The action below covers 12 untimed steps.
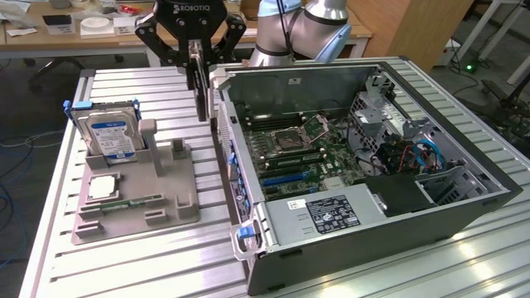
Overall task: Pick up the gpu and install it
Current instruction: 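Pick up the gpu and move the gpu toward the slot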
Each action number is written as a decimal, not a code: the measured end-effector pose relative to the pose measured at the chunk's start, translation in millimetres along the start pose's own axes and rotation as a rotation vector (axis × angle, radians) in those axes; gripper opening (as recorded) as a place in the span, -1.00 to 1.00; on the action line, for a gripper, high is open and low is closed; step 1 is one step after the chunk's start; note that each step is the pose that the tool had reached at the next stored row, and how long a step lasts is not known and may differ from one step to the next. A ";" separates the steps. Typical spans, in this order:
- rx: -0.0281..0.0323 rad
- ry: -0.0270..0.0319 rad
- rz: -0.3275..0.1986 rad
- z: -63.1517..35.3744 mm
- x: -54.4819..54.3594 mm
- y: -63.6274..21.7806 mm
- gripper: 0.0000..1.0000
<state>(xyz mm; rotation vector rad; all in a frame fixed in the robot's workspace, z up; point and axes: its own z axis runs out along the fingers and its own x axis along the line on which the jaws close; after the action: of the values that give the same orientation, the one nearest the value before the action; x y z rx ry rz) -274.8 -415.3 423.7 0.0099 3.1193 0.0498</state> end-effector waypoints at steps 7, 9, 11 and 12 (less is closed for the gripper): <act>-0.0001 0.0000 0.000 0.2 -6.9 0.1 -0.46; 0.0000 0.0000 0.000 0.2 -8.7 0.1 -0.46; 0.0000 0.0000 0.000 0.2 -10.6 0.1 -0.46; 0.0000 0.0000 0.000 0.3 -11.7 0.1 -0.46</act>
<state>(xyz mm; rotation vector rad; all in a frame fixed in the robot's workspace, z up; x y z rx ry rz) -263.1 -415.3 423.7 0.0099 3.1193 0.0498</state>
